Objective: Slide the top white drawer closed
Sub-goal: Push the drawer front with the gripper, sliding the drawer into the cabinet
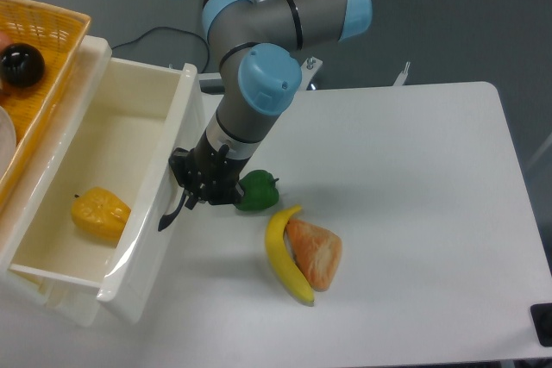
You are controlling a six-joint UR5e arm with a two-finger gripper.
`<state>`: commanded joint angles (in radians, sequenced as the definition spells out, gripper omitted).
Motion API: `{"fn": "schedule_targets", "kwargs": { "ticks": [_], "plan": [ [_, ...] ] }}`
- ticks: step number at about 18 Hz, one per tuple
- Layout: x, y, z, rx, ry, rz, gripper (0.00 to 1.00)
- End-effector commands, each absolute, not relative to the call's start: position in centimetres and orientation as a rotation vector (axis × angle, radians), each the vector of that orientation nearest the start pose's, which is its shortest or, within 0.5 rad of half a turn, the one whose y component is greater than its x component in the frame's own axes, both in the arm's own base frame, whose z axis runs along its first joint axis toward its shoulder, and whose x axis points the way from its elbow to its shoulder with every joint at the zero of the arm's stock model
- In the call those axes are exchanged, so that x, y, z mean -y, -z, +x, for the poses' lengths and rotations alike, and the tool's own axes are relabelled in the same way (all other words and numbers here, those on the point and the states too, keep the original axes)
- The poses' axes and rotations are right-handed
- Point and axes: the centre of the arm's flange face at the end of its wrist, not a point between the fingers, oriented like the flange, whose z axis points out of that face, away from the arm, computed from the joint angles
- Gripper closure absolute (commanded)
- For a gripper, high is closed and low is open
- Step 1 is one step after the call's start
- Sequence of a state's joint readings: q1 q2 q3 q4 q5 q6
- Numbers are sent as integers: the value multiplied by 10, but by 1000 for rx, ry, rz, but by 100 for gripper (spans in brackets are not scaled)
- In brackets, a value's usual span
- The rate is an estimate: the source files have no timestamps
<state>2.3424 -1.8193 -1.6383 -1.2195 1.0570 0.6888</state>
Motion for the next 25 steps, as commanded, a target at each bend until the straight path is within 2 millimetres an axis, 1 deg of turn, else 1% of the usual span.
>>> {"fn": "schedule_targets", "kwargs": {
  "ticks": [6, 8, 10, 12, 14, 19, 25],
  "plan": [
    [-549, -371, -261, 101, 515, -2730, 97],
    [-553, -371, -253, 87, 520, -2732, 97],
    [-553, -371, -252, 95, 523, -2733, 97],
    [-556, -371, -245, 76, 525, -2735, 97],
    [-557, -372, -243, 76, 528, -2735, 97],
    [-565, -372, -225, 35, 536, -2739, 97],
    [-571, -371, -210, 23, 548, -2746, 97]
  ]
}}
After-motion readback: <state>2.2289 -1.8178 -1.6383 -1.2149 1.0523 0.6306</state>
